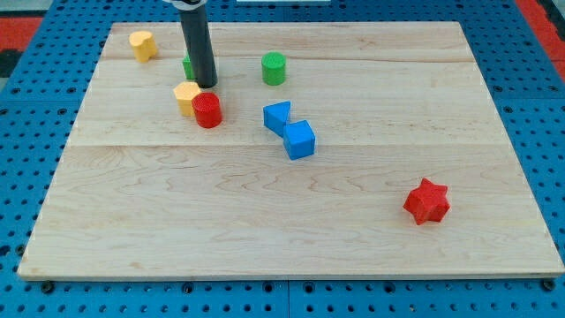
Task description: Push the yellow hexagon to the yellow heart
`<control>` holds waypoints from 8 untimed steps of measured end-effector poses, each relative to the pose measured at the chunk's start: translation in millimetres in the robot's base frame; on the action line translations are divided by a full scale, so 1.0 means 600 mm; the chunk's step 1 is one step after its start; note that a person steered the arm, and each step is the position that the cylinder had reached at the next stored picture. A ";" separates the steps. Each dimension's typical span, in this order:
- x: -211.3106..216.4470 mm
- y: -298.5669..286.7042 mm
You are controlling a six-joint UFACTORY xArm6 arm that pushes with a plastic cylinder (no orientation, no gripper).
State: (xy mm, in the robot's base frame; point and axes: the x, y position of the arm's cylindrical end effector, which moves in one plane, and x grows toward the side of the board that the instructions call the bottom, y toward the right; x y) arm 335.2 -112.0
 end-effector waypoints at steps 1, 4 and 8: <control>0.083 0.010; 0.153 -0.134; 0.088 -0.146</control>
State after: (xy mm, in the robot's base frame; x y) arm 388.0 -199.5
